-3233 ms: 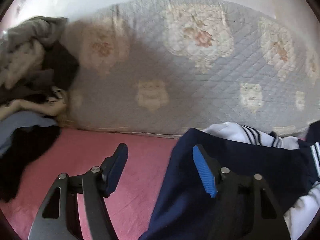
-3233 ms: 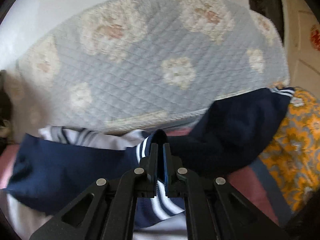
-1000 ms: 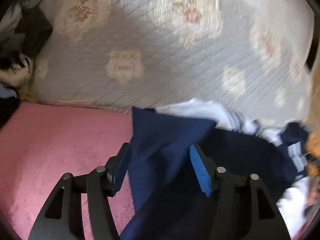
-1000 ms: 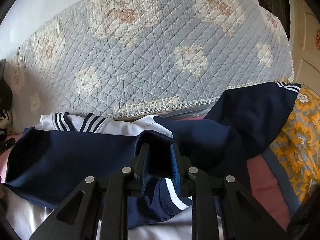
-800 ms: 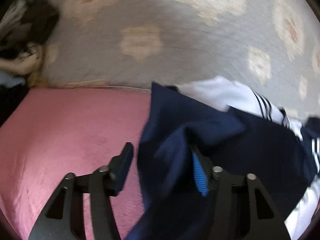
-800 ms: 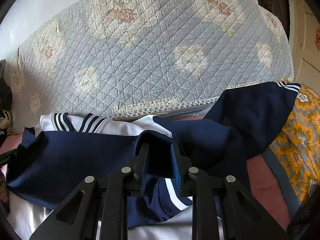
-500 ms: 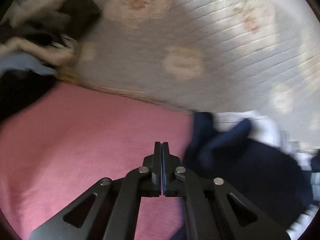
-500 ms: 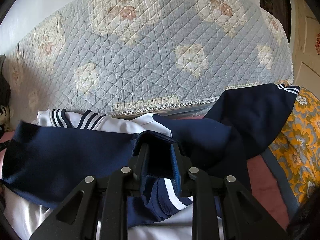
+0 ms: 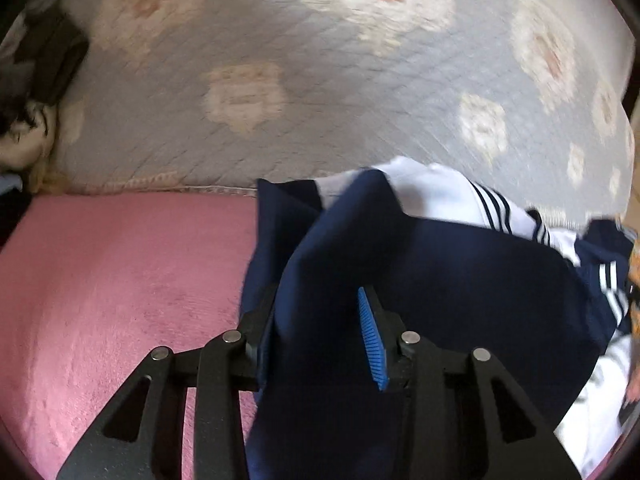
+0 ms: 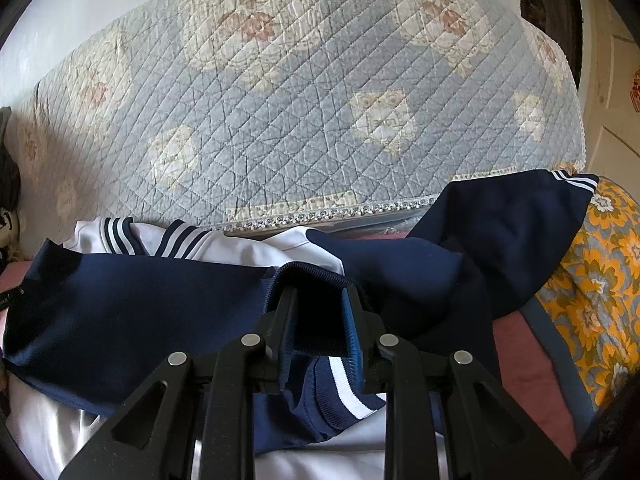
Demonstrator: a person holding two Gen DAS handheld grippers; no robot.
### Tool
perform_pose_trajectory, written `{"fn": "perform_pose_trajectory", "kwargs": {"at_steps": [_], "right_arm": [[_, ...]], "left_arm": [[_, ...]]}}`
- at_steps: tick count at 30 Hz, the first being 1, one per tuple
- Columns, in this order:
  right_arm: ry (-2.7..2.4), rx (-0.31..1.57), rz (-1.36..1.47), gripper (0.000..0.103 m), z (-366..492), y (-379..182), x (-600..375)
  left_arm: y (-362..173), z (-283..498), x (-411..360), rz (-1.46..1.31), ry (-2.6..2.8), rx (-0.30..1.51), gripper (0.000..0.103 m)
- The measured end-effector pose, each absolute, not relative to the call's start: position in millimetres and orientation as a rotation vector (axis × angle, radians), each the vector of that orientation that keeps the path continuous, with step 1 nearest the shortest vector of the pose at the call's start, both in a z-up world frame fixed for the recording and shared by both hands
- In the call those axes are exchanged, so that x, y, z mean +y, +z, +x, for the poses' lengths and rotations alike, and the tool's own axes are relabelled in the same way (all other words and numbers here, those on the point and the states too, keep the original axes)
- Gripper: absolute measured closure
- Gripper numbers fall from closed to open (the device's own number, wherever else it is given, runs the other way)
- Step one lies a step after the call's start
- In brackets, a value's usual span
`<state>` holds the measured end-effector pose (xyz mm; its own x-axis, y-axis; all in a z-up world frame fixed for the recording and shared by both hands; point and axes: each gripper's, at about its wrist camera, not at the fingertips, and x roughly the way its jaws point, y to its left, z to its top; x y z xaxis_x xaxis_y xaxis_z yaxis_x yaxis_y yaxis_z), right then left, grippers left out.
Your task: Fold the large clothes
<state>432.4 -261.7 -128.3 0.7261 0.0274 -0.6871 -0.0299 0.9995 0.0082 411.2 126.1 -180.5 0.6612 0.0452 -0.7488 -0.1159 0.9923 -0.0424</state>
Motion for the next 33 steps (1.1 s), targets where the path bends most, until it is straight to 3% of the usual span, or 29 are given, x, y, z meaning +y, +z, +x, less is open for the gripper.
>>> {"fn": "perform_pose_trajectory", "kwargs": {"at_steps": [8,14,21,24,28,32,33], "right_arm": [[0.035,0.76,-0.001,0.078,433,-129,-262],[0.043,0.759,-0.048,0.077,431,-130,-253],[0.033,0.758,-0.057,0.075,432,-129,-254],[0.035,0.762,-0.055,0.074,432,-130,-255],[0.035,0.765,-0.057,0.074,433,-131,-254],[0.034,0.765,-0.057,0.074,433,-131,-254],[0.033,0.765,-0.057,0.074,433,-130,-253]], "left_arm": [[-142,375,147,-0.178,0.302,0.517,0.071],[-179,401,142,-0.167,0.155,0.764,0.079],[-175,400,113,-0.046,0.061,0.759,0.078],[-181,412,109,-0.062,0.014,0.815,0.073],[-191,422,113,-0.073,0.042,0.887,0.052],[-195,426,109,-0.029,0.087,0.916,0.053],[-195,426,107,-0.007,0.107,0.914,0.063]]}}
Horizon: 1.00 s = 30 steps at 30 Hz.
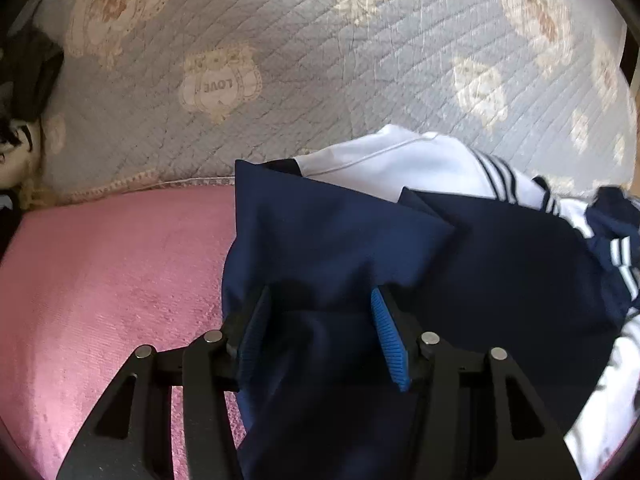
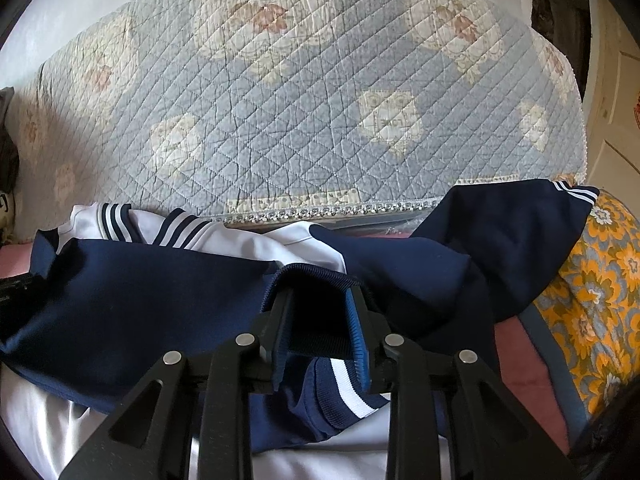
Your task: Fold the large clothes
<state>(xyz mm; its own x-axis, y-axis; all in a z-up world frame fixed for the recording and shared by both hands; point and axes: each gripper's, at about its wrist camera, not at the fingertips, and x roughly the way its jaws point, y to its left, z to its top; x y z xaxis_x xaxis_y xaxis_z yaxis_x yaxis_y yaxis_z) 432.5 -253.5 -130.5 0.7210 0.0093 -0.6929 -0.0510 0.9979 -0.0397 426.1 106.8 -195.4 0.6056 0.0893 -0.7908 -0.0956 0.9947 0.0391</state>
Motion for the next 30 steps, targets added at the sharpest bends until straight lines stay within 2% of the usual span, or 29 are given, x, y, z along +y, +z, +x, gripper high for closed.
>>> {"fn": "perform_pose_trajectory", "kwargs": {"at_steps": [1,3,7,9,11,12,15,17,18,19,23,25,27,30], "right_arm": [[0.033,0.765,-0.058,0.074,433,-131,-253],[0.034,0.768,-0.06,0.074,433,-131,-253],[0.031,0.772,-0.063,0.074,433,-131,-253],[0.024,0.769,-0.063,0.071,432,-130,-253],[0.029,0.758,-0.064,0.056,430,-127,-252],[0.029,0.748,-0.069,0.052,429,-126,-252],[0.047,0.746,-0.065,0.051,428,-124,-250],[0.061,0.761,-0.038,0.05,431,-126,-252],[0.06,0.768,-0.031,0.05,432,-127,-254],[0.057,0.773,-0.025,0.047,433,-128,-255],[0.111,0.849,0.053,0.031,443,-138,-266],[0.164,0.909,0.096,0.031,448,-145,-269],[0.153,0.892,0.127,0.031,446,-143,-272],[0.181,0.863,0.103,0.031,442,-137,-269]], "left_arm": [[-195,425,106,0.003,0.125,0.906,0.086],[-187,417,108,0.014,0.169,0.861,0.096],[-154,395,122,0.029,0.296,0.713,0.098],[-147,394,132,0.078,0.369,0.704,0.098],[-149,398,151,0.048,0.402,0.737,0.098],[-153,402,159,0.015,0.391,0.773,0.098],[-162,410,169,0.011,0.417,0.846,0.088],[-155,405,168,0.03,0.475,0.808,0.058],[-150,402,168,0.032,0.514,0.766,0.031],[-145,397,167,0.035,0.562,0.727,0.015],[-130,387,152,0.095,0.508,0.69,0.015],[-118,378,141,0.106,0.463,0.655,0.015],[-105,371,125,0.099,0.392,0.62,0.015],[-92,362,106,0.058,0.278,0.59,0.005]]}}
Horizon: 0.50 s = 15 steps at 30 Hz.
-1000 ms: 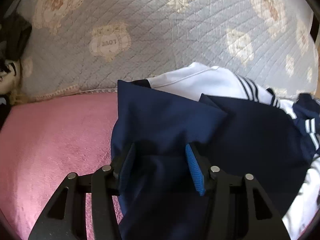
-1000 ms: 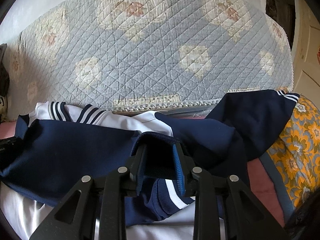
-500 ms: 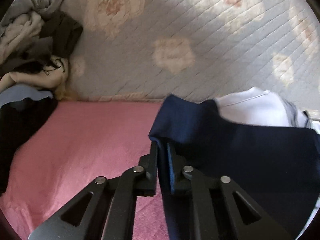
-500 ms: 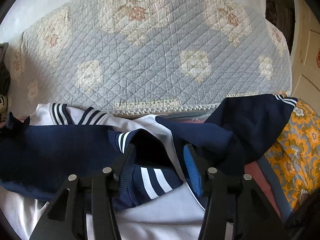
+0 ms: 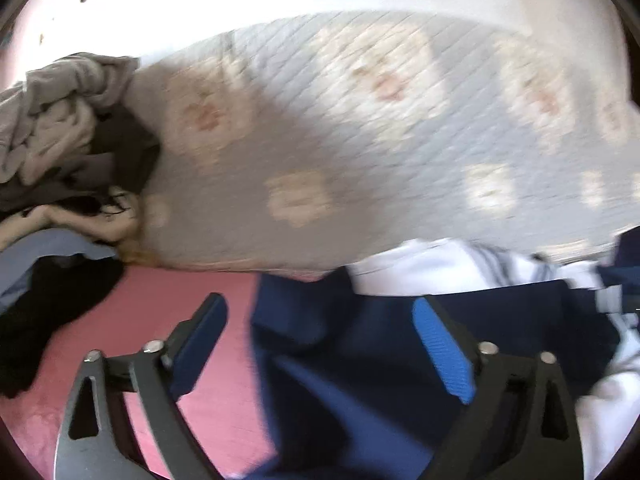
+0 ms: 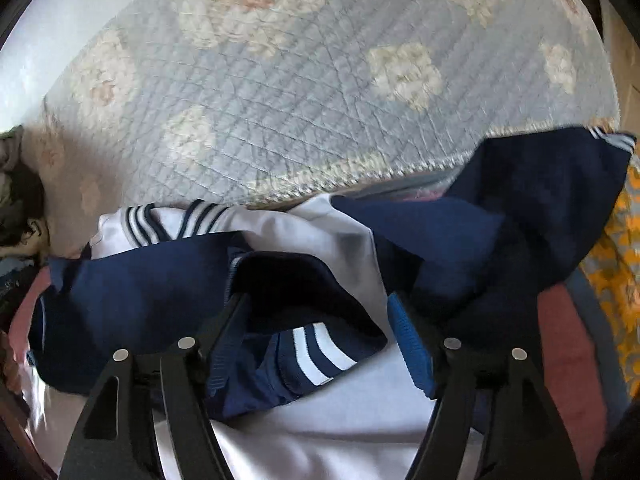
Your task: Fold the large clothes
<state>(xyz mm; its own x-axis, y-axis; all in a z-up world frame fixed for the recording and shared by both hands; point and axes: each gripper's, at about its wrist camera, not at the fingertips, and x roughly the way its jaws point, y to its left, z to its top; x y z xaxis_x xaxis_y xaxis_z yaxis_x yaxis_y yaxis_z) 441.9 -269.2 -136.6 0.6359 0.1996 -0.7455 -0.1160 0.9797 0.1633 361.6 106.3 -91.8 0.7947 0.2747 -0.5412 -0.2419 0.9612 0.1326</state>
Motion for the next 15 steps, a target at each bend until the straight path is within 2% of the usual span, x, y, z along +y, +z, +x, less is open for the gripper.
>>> {"fn": "perform_pose_trajectory", "kwargs": {"at_steps": [1,3,4,11,13,15], "right_arm": [[0.176,0.852,0.106,0.035,441,-135,-269],[0.162,0.845,0.104,0.082,441,-135,-269],[0.13,0.842,0.11,0.101,441,-136,-271],[0.023,0.656,0.16,0.102,416,-85,-302],[-0.01,0.656,0.16,0.101,415,-80,-315],[-0.037,0.682,0.12,0.098,421,-78,-330]], "left_arm": [[-90,360,101,0.044,0.253,0.584,0.004],[-90,361,90,0.045,0.219,0.573,0.004],[-95,363,87,0.06,0.22,0.576,0.004],[-143,387,91,0.139,0.367,0.734,0.004],[-153,394,96,0.103,0.321,0.791,0.004],[-147,390,105,0.013,0.256,0.765,0.005]]}}
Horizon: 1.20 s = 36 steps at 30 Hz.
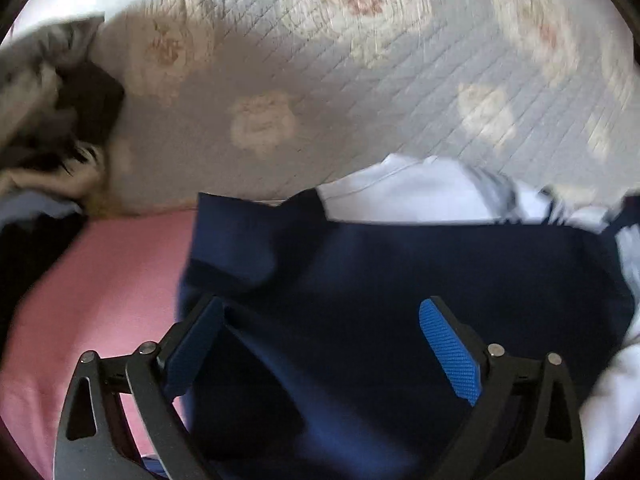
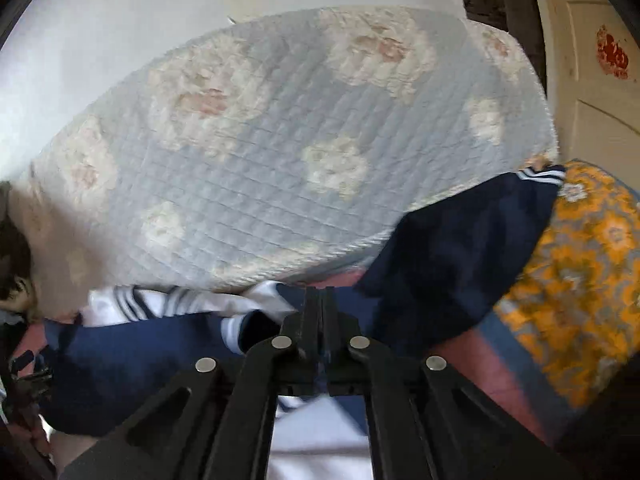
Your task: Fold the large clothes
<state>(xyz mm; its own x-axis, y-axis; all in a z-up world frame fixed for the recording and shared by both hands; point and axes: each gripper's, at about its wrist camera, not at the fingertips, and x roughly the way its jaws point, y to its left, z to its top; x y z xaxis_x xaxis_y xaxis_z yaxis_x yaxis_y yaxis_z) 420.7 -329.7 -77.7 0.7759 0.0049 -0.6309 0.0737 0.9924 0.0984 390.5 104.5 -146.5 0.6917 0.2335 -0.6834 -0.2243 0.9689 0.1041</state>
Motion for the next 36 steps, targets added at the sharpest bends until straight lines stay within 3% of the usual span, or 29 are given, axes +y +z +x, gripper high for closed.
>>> {"fn": "perform_pose_trajectory", "kwargs": {"at_steps": [3,4,6,7,8,17,21,26,27,29,31,34,36], "right_arm": [[-0.109,0.687,0.103,0.094,425,-76,-362],[-0.122,0.685,0.136,0.088,425,-76,-372],[-0.139,0.678,0.241,0.065,425,-80,-397],[-0.145,0.675,0.292,0.047,426,-83,-409],[-0.158,0.672,0.321,0.043,428,-87,-419],[-0.334,0.823,0.398,0.043,478,-126,-488],[-0.299,0.913,0.626,0.043,499,-171,-537],[-0.252,0.751,0.749,0.042,499,-184,-559],[-0.251,0.729,0.741,0.043,501,-184,-559],[-0.244,0.72,0.7,0.1,503,-185,-557],[-0.239,0.603,0.627,0.099,489,-165,-544],[-0.237,0.426,0.354,0.099,461,-97,-496],[-0.116,0.34,0.323,0.099,438,-48,-458]], "left_arm": [[-124,372,112,-0.031,0.266,0.613,0.005],[-117,367,112,-0.006,0.306,0.56,0.005],[-114,361,109,0.065,0.41,0.495,0.004],[-114,361,109,0.095,0.455,0.472,0.004],[-116,362,111,0.095,0.468,0.468,0.004],[-117,359,105,0.093,0.38,0.426,0.004],[-119,362,96,0.146,0.428,0.433,0.004],[-123,368,94,0.181,0.479,0.46,0.004],[-123,368,95,0.179,0.481,0.458,0.004],[-123,369,99,0.156,0.457,0.47,0.004],[-124,372,111,0.101,0.455,0.503,0.004],[-121,367,130,-0.007,0.437,0.499,0.004],[-117,361,134,-0.043,0.433,0.469,0.004]]}}
